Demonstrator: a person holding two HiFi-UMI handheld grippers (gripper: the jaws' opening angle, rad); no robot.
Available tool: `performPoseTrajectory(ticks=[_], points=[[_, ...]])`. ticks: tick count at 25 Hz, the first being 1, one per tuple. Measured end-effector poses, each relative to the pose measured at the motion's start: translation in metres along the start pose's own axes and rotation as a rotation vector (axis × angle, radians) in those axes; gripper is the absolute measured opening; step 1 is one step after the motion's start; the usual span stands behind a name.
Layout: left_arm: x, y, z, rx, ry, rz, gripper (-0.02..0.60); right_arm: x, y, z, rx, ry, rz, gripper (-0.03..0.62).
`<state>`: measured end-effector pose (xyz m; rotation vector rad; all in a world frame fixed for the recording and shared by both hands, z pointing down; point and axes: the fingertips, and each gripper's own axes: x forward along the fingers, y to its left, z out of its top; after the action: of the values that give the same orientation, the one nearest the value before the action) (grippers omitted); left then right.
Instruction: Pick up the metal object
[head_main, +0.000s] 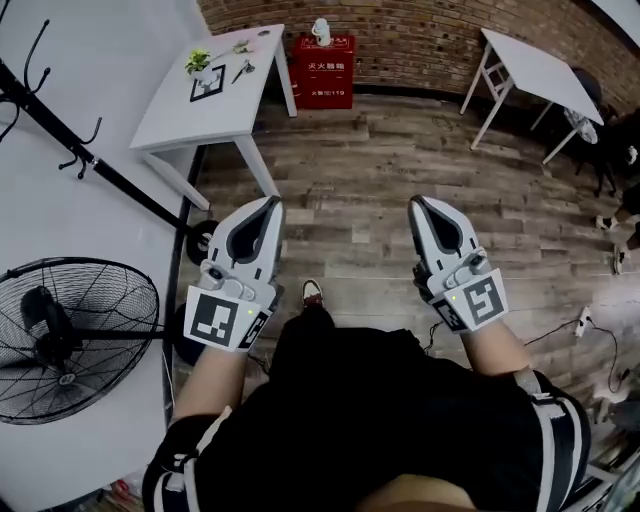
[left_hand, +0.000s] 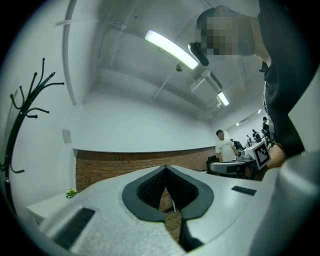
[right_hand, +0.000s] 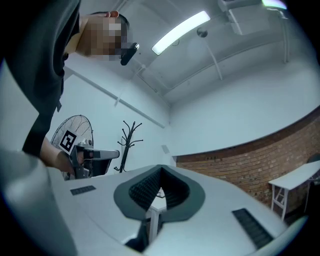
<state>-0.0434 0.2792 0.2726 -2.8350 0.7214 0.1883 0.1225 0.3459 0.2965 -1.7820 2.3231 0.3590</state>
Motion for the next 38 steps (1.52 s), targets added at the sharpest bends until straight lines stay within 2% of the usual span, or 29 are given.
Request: performPoseTrajectory(ticks=[4,10,16,23,28,31,38], points=[[0.027,0.005,-0.013,0.005,-0.003,-0.056,0.009,0.01,-0.017,-0.012,0.0,0.018,-0.026,-0.005],[0.071,0.049,-0.036,-0.015,-0.007,-0.102,0.009,0.057,-0.045,-0.038,0.016,0.044,-0.05,-0.005],[0.124,0.15,-0.066,-0.061,-0.018,-0.102,0.008,0.164,-0.071,-0.067,-0.007,0.058,-0.046,-0.005],[0.182,0.267,-0.074,-0.077,-0.058,-0.1,0.009,0.297,-0.093,-0.077,-0.046,0.045,-0.01,-0.005],[0.195,0.319,-0.095,-0.1,-0.047,-0.07,0.009,0.361,-0.088,-0.108,-0.035,0.119,0.051,-0.005],[0.193,0.343,-0.106,-0.091,-0.035,-0.035,0.008,0.395,-0.083,-0.118,-0.048,0.108,0.108,-0.004],[0.197,0.392,-0.135,-0.119,-0.001,0.058,0.008,0.455,-0.082,-0.157,0.007,0.157,0.201,-0.005]])
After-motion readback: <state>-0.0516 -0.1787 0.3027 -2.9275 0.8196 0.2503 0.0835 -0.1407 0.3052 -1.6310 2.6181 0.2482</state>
